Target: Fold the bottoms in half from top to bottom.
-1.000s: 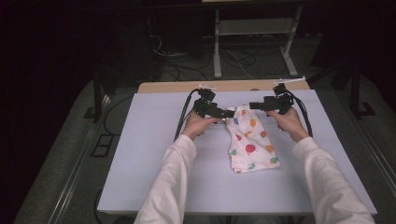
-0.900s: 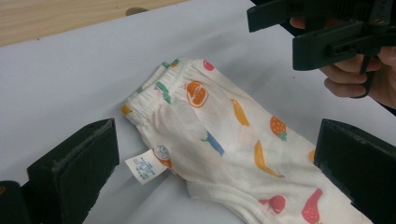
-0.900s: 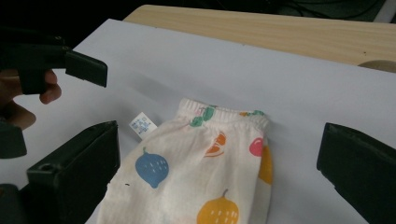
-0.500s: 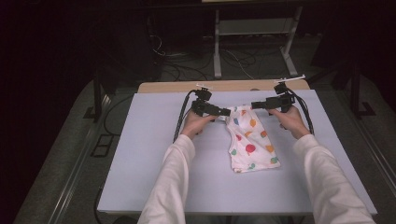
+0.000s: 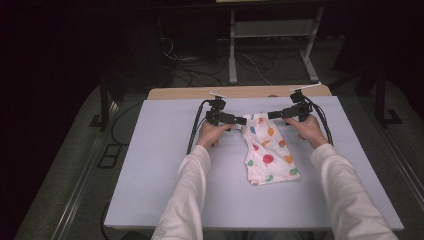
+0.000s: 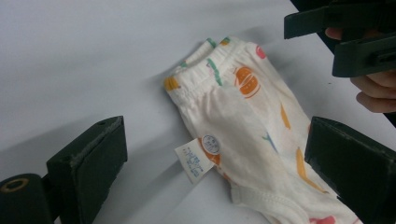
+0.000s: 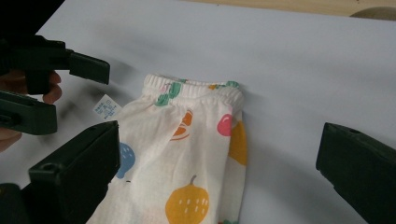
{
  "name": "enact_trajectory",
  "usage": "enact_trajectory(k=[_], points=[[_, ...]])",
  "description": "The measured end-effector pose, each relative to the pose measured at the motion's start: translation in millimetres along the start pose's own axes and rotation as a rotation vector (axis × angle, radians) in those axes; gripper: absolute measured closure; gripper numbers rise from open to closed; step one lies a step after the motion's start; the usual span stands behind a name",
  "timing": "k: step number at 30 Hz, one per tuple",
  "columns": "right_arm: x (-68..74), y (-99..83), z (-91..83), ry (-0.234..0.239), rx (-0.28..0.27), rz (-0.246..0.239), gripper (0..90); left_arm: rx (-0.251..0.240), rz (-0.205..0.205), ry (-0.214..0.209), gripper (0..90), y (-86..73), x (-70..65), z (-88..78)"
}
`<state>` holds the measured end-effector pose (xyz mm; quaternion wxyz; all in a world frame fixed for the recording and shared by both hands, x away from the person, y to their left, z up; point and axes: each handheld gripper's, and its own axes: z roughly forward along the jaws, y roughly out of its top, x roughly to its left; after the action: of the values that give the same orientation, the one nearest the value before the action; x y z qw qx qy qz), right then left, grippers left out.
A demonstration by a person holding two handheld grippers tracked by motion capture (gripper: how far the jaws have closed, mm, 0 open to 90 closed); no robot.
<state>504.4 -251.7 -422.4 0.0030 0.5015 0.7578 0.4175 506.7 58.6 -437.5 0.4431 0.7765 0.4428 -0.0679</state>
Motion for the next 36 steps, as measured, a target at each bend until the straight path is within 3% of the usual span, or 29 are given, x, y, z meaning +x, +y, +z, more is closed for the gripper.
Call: enact_trajectory(k=[10, 15, 21, 26, 29, 36], points=[[-6.2, -3.3, 5.5, 0.01, 0.034, 0.024, 15.9, 0.015, -0.011, -0.007, 13.7, -3.1, 0.4, 9.2], [-6.6, -4.7, 8.3, 0.025, 0.036, 0.021, 28.2, 0.018, -0.01, -0.002, 23.8, -4.4, -0.3, 12.5], [-5.9, -6.0, 13.5, 0.005, 0.054, 0.006, 33.5, 0.032, -0.009, 0.014, 35.8, -6.3, -0.5, 17.2], [-6.5, -7.5, 18.3, -0.018, 0.068, 0.016, 39.3, 0.028, 0.0, 0.014, 39.7, -6.6, -3.6, 21.2], [-7.2, -9.2, 20.5, -0.015, 0.071, 0.014, 44.8, 0.025, 0.012, 0.031, 42.9, -7.1, -5.2, 22.4], [-9.9, -11.4, 24.1, 0.009, 0.073, 0.032, 48.1, 0.022, 0.0, 0.059, 52.4, -6.9, -4.6, 22.6]])
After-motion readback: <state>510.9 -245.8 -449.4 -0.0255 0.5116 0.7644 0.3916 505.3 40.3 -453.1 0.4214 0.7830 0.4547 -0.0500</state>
